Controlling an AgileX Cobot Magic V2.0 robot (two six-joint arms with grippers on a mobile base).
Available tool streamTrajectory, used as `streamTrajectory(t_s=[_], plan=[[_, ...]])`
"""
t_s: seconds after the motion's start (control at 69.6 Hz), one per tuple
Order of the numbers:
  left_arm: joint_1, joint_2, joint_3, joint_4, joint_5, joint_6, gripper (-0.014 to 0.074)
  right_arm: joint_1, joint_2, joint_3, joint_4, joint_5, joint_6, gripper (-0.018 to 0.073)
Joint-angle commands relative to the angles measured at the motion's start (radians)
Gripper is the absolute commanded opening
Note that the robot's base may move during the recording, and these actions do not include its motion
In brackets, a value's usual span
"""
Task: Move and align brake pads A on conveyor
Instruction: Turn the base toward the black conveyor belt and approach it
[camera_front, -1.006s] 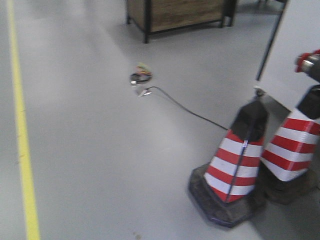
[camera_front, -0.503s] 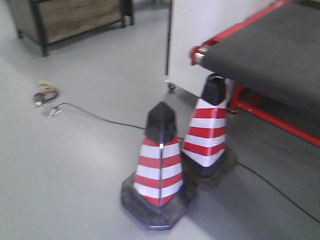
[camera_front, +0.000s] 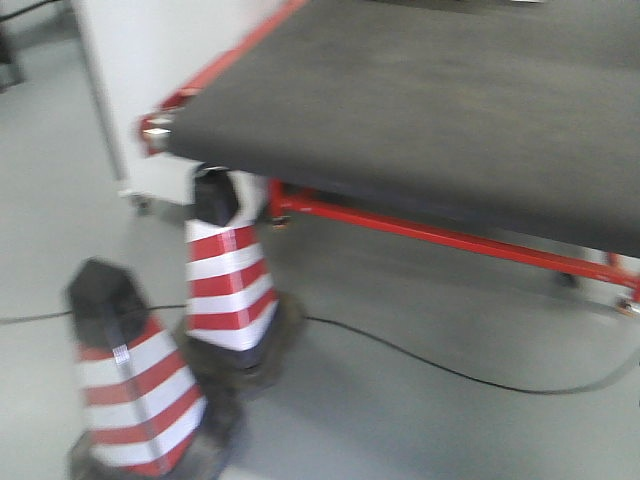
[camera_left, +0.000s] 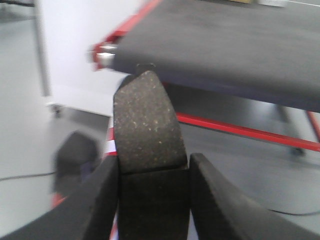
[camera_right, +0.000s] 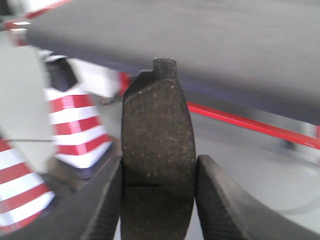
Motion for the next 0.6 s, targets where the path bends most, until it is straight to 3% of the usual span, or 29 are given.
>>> streamTrajectory(t_s=[0.0, 0.589], plan=[[-0.003, 0.005, -0.028, -0.011, -0.099, -0.008, -0.0006, 0.001, 0.005, -0.029, -0.009, -0.093, -0.005, -0.0006], [-0.003, 0.005, -0.028, -0.011, -0.099, -0.008, -0.0006, 0.001, 0.005, -0.029, -0.009, -0.093, -0.005, -0.0006]])
